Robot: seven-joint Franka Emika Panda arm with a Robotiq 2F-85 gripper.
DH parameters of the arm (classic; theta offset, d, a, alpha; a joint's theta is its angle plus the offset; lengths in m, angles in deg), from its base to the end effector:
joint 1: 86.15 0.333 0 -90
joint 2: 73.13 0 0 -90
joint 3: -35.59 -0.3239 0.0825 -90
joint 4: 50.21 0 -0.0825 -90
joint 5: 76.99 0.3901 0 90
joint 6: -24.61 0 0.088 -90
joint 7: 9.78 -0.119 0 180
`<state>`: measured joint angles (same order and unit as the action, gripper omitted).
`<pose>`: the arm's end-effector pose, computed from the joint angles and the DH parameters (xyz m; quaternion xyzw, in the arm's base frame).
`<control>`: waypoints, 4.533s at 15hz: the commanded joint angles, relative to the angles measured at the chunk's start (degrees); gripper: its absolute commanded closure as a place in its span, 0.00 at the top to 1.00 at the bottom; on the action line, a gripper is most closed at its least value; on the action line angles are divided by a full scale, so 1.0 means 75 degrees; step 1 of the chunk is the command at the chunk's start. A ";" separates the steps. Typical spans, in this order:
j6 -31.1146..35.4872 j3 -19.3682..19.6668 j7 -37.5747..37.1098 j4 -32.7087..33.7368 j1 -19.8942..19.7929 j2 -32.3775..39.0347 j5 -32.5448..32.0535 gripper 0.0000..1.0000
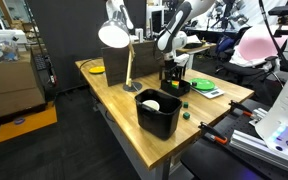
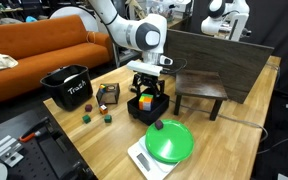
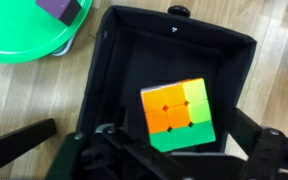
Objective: Take the cube from the black drawer and put it on the table
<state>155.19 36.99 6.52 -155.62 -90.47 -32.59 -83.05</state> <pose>0.6101 -0.0646 0.1107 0.9812 0.1323 -0.1395 0.0171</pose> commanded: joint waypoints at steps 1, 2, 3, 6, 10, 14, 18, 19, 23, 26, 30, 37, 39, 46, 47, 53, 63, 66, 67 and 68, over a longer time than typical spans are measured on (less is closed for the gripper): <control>-0.0208 -0.0190 0.0225 0.0188 -0.0260 0.0125 0.0137 1.00; -0.0227 -0.0214 0.0248 0.0212 -0.0289 0.0143 0.0163 1.00; -0.0238 -0.0232 0.0261 0.0233 -0.0306 0.0157 0.0180 1.00; -0.0259 -0.0284 0.0292 0.0239 -0.0329 0.0161 0.0226 1.00; -0.0267 -0.0301 0.0301 0.0224 -0.0334 0.0158 0.0250 1.00; -0.0277 -0.0279 0.0202 0.0196 -0.0393 0.0160 0.0370 0.71; -0.0382 -0.0266 0.0196 0.0209 -0.0507 0.0132 0.0631 0.42; -0.0413 -0.0266 0.0196 0.0222 -0.0523 0.0129 0.0683 0.37; -0.0422 -0.0251 0.0181 0.0210 -0.0535 0.0113 0.0798 0.43; -0.0332 -0.0152 0.0027 0.0034 -0.0455 -0.0083 0.0703 0.42; -0.0206 0.0055 -0.0240 -0.0235 -0.0327 -0.0465 0.0481 0.41; -0.0109 0.0217 -0.0682 -0.0814 -0.0160 -0.1301 -0.0036 0.41; -0.0016 0.0238 -0.0844 -0.1075 -0.0077 -0.1604 -0.0206 0.41; 0.0183 0.0148 -0.1236 -0.2319 0.0185 -0.2881 -0.0427 0.40; 0.0213 0.0123 -0.1281 -0.2527 0.0213 -0.3024 -0.0369 0.40; 0.0383 0.0016 -0.1858 -0.3811 0.0357 -0.3644 0.0042 0.37; 0.0753 0.0083 -0.2668 -0.5074 0.0265 -0.3740 0.1332 0.37; 0.0931 0.0187 -0.2764 -0.5252 0.0155 -0.3429 0.1747 0.38; 0.0984 0.0222 -0.2776 -0.5268 0.0109 -0.3289 0.1878 0.38; 0.1039 0.0256 -0.2795 -0.5268 0.0062 -0.3137 0.1999 0.38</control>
<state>161.17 38.81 -13.50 -194.91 -88.82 -58.06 -70.78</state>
